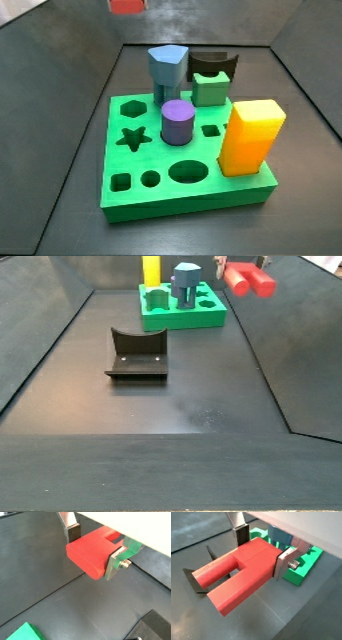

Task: Pick up the square-circle object. Move up. Place the square-circle object on the fixture. Regrasp the square-circle object. Move to above the board. Insert the square-circle object.
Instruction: Place the square-circle object on the fixture.

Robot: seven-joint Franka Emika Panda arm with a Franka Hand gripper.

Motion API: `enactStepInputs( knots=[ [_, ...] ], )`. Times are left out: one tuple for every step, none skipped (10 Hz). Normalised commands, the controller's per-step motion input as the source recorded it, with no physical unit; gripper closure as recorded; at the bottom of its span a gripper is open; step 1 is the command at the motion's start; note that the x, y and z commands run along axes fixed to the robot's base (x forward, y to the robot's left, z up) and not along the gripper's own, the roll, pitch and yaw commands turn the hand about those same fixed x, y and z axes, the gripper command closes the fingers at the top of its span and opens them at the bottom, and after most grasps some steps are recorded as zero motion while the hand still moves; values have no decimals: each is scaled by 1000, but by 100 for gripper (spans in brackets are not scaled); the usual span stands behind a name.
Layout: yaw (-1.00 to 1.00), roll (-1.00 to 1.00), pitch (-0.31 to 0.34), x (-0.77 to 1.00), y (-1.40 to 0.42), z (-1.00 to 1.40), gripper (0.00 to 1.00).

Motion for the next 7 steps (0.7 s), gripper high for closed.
enactStepInputs(
  knots=[
    [-260, 16, 190, 1000, 108, -96, 100],
    [-178, 16, 164, 1000, 103, -84, 100],
    [-121, 13, 155, 1000, 100, -79, 100],
    [-87, 11, 144, 1000, 98, -75, 100],
    [-60, 7, 138, 1000, 95, -70, 100],
    [-48, 4, 133, 1000, 92, -65, 100],
    [-41, 1, 133, 1000, 89, -61, 100]
  ],
)
